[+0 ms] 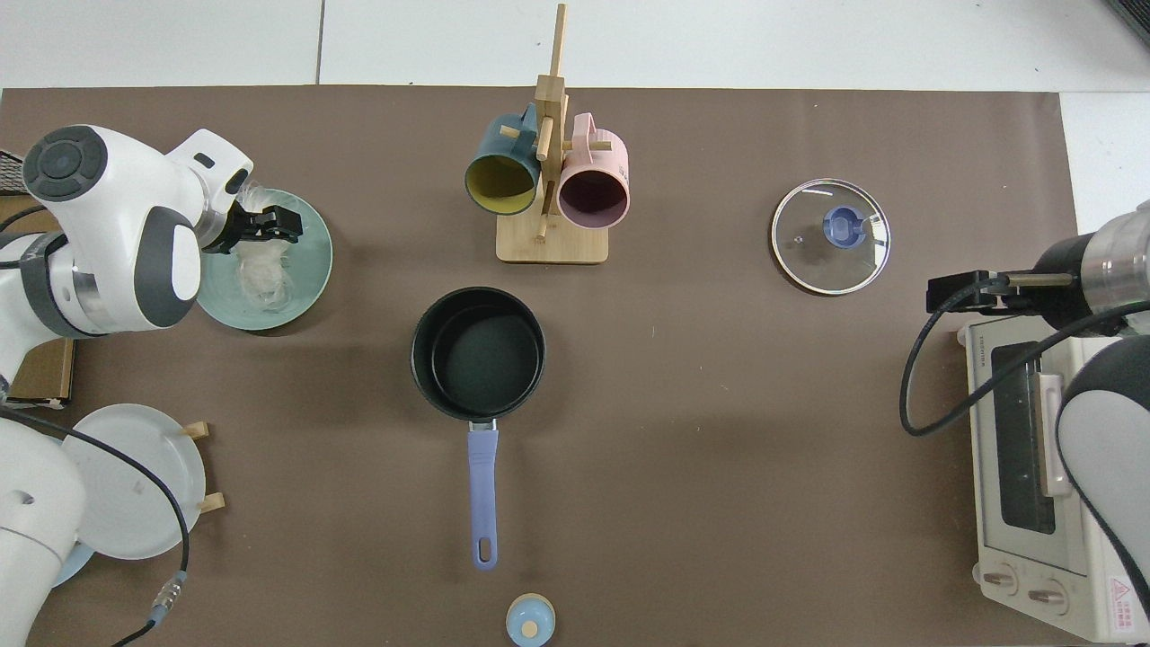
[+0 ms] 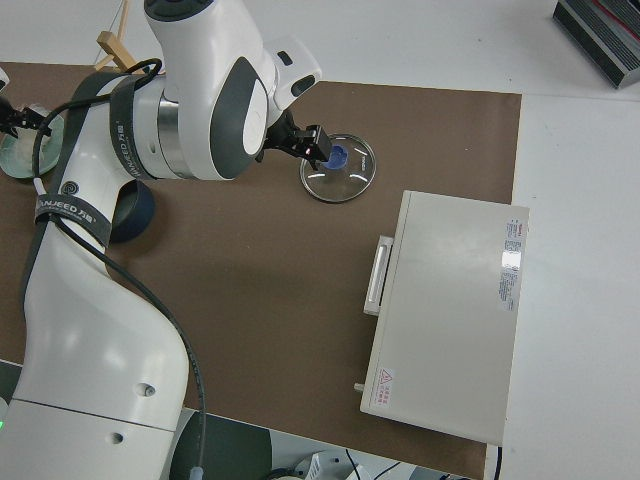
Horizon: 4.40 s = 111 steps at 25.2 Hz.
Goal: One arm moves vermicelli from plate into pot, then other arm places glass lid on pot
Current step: 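Grasp the white vermicelli with the left gripper, then carry the vermicelli with the left gripper over the dark saucepan, then lower the vermicelli into the saucepan and open the left gripper, then withdraw the left gripper while the right gripper reaches the glass lid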
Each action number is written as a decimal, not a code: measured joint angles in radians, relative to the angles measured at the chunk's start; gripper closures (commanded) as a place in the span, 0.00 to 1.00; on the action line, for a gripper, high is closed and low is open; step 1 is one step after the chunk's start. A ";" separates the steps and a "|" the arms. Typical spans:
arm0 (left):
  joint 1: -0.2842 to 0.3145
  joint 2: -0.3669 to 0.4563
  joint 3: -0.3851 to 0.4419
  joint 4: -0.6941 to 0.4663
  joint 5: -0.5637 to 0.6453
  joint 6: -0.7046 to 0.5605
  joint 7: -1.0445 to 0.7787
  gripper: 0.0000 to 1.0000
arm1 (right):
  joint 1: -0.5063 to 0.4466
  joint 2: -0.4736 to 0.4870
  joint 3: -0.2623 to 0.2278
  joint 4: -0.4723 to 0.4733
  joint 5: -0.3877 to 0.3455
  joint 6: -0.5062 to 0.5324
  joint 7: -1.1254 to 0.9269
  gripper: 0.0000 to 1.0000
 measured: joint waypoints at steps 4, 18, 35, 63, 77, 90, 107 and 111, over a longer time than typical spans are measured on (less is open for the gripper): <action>0.002 0.003 -0.001 -0.012 0.000 0.015 -0.004 0.35 | 0.000 0.000 0.000 0.000 0.000 0.000 0.000 0.00; 0.001 -0.005 -0.006 0.140 0.002 -0.202 -0.006 1.00 | 0.000 0.000 0.000 0.000 0.000 0.000 0.000 0.00; -0.012 -0.284 -0.266 0.161 0.002 -0.556 -0.189 1.00 | 0.000 0.000 0.000 0.000 0.000 0.000 0.000 0.00; -0.054 -0.373 -0.394 -0.310 -0.062 -0.077 -0.369 1.00 | 0.000 0.000 0.000 0.000 0.000 0.000 0.000 0.00; -0.082 -0.269 -0.393 -0.324 -0.062 0.018 -0.373 0.87 | 0.000 0.000 0.000 0.000 0.000 0.000 0.000 0.00; -0.084 -0.274 -0.385 -0.335 -0.062 0.002 -0.370 0.00 | -0.018 0.001 -0.005 0.004 -0.001 -0.021 -0.001 0.00; 0.092 -0.406 -0.358 0.017 -0.005 -0.498 -0.227 0.00 | -0.024 0.594 0.000 0.628 -0.001 -0.130 -0.002 0.00; 0.122 -0.420 -0.358 0.019 -0.005 -0.514 -0.195 0.00 | -0.024 0.704 0.000 0.676 -0.001 -0.080 -0.002 0.00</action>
